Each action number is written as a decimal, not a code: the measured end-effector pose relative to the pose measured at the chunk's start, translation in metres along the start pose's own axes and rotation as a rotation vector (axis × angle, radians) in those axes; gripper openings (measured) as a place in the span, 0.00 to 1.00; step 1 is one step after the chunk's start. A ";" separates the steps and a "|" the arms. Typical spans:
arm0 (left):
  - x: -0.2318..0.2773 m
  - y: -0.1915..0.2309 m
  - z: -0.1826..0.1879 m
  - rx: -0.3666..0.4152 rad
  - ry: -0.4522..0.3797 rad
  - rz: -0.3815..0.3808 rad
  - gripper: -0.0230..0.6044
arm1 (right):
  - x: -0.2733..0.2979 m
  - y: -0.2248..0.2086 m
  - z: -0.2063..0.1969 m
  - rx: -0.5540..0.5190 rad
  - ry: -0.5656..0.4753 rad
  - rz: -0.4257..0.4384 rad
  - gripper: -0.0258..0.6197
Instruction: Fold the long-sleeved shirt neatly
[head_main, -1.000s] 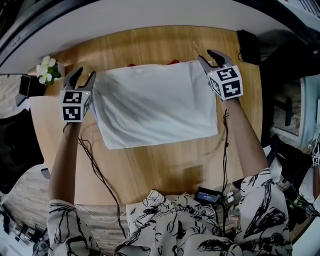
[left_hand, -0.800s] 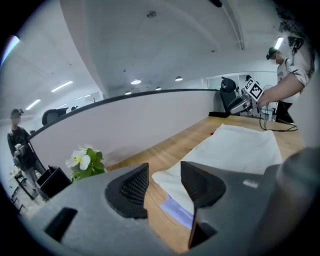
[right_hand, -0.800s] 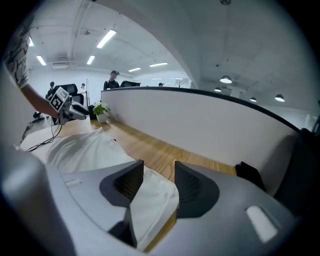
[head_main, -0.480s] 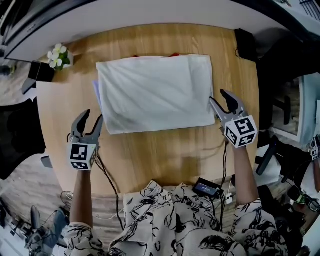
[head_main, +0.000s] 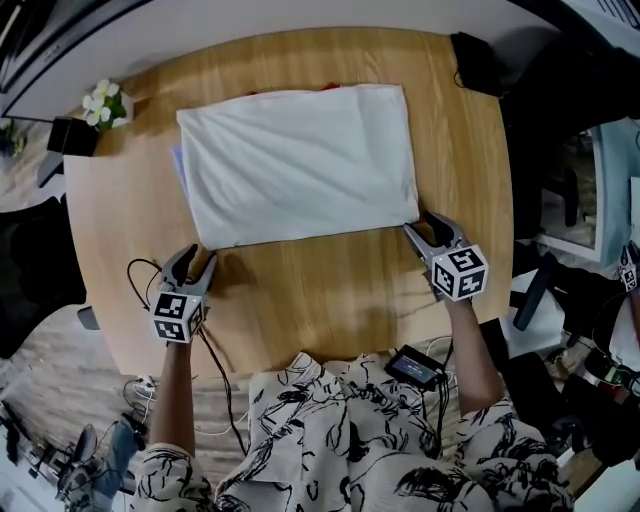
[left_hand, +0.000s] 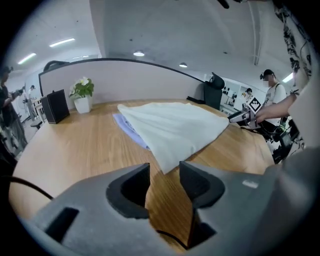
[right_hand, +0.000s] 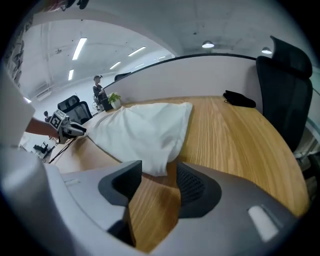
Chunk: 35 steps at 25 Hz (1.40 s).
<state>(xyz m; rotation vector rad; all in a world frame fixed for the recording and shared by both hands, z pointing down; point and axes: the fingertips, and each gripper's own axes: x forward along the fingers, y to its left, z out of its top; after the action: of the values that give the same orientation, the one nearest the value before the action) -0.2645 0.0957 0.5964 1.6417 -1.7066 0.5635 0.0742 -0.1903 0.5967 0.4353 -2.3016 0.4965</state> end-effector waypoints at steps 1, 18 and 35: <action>0.003 0.000 0.000 -0.003 0.001 -0.003 0.35 | 0.001 -0.001 -0.001 0.008 -0.005 0.002 0.39; 0.003 0.010 -0.020 -0.017 0.134 0.060 0.06 | 0.005 -0.011 -0.019 -0.166 0.105 -0.111 0.09; -0.074 0.012 -0.018 -0.091 -0.016 0.341 0.29 | -0.054 -0.036 0.010 -0.090 -0.085 -0.083 0.27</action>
<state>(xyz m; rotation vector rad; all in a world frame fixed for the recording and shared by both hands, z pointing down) -0.2757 0.1606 0.5560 1.3016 -2.0094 0.6224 0.1206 -0.2170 0.5595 0.5138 -2.3661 0.3378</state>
